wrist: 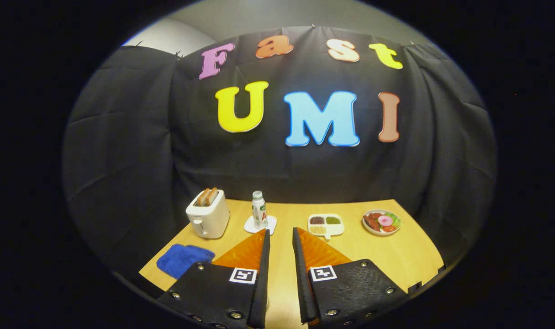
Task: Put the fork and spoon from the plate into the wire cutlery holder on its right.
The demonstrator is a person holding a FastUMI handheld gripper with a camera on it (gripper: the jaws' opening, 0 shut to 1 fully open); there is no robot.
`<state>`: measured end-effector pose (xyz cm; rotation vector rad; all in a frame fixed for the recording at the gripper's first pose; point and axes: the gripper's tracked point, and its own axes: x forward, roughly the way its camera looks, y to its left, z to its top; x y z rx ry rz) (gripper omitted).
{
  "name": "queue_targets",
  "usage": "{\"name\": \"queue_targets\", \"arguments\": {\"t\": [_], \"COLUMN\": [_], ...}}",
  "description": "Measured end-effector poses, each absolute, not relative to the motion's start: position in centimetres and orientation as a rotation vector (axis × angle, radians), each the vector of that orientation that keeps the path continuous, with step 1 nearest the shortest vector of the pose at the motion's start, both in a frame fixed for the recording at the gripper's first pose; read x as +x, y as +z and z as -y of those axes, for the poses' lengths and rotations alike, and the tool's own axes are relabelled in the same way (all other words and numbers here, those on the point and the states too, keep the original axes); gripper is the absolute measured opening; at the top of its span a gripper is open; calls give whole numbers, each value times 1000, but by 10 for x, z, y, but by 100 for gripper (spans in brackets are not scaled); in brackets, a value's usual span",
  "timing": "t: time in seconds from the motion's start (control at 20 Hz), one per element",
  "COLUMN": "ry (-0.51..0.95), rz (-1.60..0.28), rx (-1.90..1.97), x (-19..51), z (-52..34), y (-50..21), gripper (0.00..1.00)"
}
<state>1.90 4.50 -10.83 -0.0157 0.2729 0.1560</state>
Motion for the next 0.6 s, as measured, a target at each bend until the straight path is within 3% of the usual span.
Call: {"name": "queue_targets", "arguments": {"t": [0.6], "ry": [410], "rz": [-866], "rx": [-76], "x": [-26], "z": [-115], "y": [-340], "gripper": [29]}}
